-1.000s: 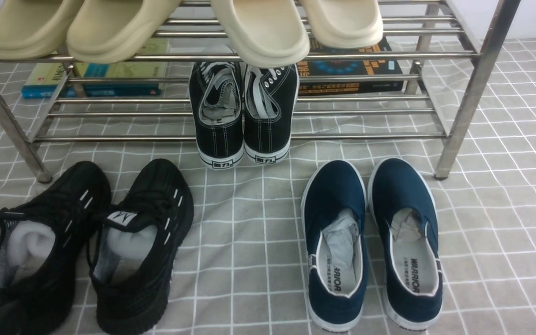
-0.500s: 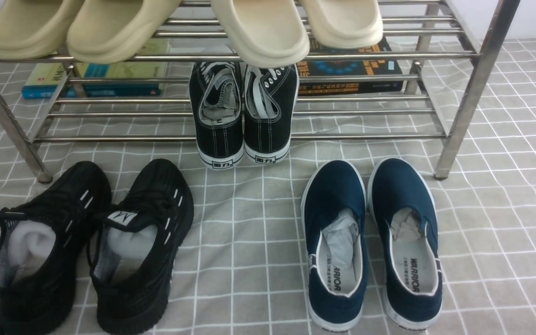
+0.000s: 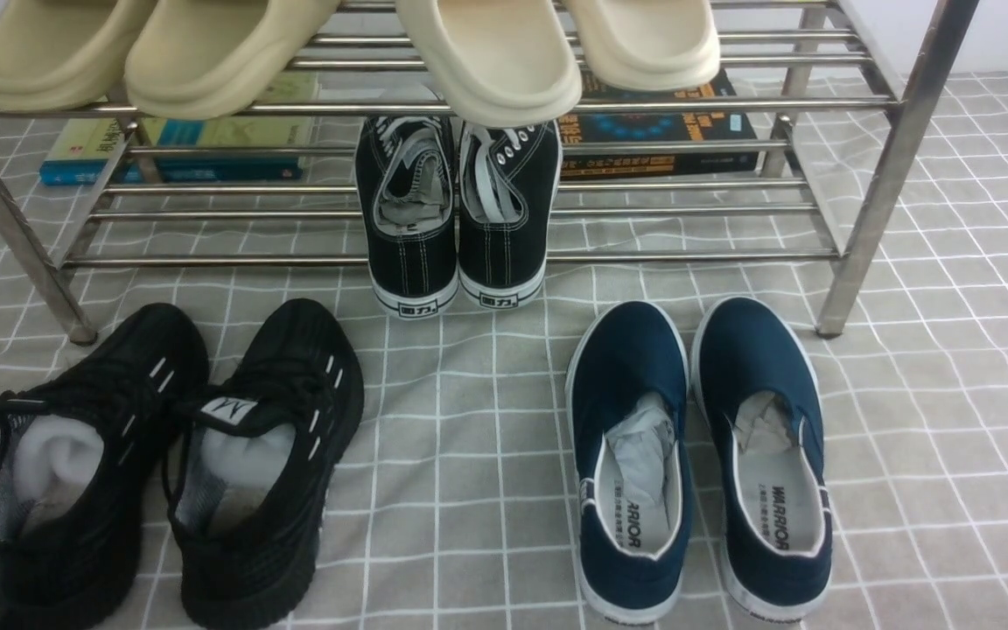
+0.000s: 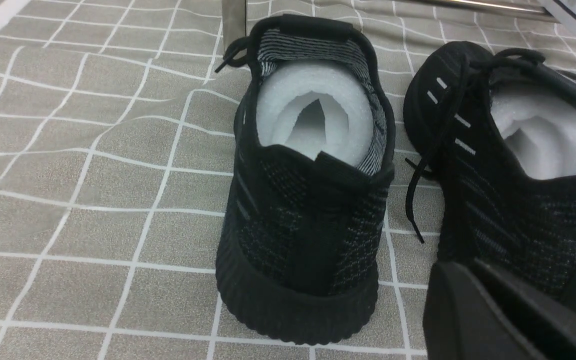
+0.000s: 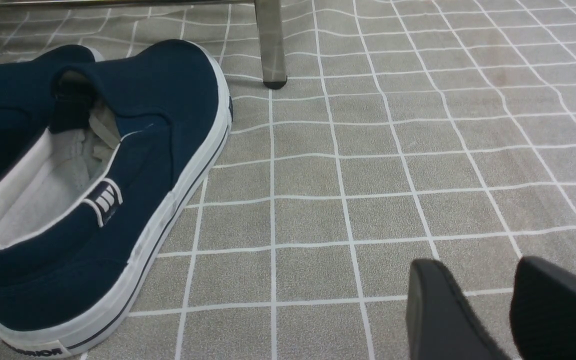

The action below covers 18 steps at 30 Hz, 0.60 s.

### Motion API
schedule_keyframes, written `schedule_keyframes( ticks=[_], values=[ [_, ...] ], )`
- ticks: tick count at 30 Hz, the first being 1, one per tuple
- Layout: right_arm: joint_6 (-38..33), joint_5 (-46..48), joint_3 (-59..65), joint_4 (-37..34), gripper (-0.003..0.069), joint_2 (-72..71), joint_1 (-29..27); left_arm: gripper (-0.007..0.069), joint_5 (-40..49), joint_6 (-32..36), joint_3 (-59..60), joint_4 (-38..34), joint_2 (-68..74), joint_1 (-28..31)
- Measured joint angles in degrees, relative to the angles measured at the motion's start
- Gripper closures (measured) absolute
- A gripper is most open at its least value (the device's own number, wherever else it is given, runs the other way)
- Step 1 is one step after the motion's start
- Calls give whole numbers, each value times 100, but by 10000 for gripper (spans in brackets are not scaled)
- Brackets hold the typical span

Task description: Take the shoes off the shelf with your hand from the grey coffee tablecloth.

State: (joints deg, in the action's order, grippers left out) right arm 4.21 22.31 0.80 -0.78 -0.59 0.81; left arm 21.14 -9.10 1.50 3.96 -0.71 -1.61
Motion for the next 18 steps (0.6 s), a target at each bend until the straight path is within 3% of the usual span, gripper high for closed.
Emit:
schedule_keyframes(
  ticks=[18],
  values=[
    [0,0,0,0,420,0,0,552,2,0,0,0,0,0]
  ],
)
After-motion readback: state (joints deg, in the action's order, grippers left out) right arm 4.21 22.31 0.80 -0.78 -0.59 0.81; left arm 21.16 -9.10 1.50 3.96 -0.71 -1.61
